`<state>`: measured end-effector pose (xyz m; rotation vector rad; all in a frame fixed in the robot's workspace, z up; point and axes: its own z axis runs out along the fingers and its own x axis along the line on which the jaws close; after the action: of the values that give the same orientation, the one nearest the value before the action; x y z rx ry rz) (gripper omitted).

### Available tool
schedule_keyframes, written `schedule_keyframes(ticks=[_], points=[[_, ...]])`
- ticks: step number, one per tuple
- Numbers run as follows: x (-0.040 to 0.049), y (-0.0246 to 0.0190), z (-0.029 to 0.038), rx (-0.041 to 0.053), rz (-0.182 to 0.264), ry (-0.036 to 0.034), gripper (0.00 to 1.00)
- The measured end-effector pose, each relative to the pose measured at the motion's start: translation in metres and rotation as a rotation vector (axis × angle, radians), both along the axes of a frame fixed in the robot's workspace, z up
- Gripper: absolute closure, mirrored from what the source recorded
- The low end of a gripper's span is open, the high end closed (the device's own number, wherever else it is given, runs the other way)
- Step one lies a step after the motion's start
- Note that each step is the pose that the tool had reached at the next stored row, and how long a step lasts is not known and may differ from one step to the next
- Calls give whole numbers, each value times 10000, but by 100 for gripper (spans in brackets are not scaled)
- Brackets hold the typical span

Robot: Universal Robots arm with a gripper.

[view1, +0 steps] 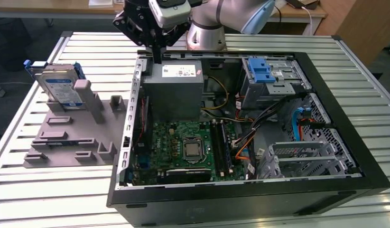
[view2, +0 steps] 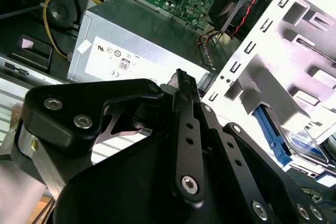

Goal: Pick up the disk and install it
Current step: 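Reach for the disk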

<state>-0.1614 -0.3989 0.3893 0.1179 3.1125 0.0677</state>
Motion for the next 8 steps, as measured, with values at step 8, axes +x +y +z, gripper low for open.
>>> schedule_keyframes(ticks=[8], points=[[-18,0,-2,0,0,0,89]])
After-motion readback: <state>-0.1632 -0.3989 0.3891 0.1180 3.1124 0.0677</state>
